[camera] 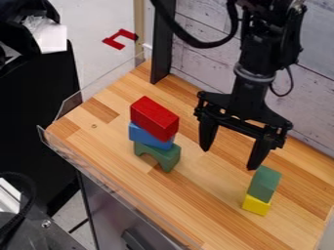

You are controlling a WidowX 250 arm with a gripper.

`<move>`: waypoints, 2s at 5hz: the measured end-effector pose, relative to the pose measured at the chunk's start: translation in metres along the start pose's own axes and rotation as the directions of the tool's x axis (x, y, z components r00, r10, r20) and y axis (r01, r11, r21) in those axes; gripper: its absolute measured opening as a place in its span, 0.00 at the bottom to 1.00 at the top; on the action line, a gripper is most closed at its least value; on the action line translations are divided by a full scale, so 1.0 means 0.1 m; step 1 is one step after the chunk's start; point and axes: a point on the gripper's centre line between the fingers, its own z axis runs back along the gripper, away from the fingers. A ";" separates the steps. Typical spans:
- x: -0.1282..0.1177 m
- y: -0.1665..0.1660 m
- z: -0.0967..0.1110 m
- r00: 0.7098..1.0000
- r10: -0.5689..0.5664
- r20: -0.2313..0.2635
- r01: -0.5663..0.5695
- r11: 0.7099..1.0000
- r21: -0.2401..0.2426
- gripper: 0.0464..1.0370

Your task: Remove the green cube off of the yellow block and place it on top of the red block

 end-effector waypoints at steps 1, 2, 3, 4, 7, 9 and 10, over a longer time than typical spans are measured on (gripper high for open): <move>-0.03 0.02 -0.07 1.000 0.002 -0.026 -0.002 1.000 0.012 0.96; -0.05 -0.05 -0.08 0.999 -0.006 -0.038 0.004 0.999 -0.032 0.96; -0.03 -0.08 -0.02 1.000 -0.011 -0.001 0.011 0.999 -0.037 0.96; -0.05 -0.12 0.02 1.000 -0.016 0.019 0.017 0.999 -0.033 0.96; -0.02 -0.44 -0.04 0.996 -0.086 0.000 0.086 0.996 0.004 0.96; -0.01 -0.53 -0.17 0.996 -0.076 -0.035 0.076 0.997 0.004 0.96; -0.01 -0.53 -0.20 0.997 -0.070 -0.042 0.070 0.998 0.001 0.96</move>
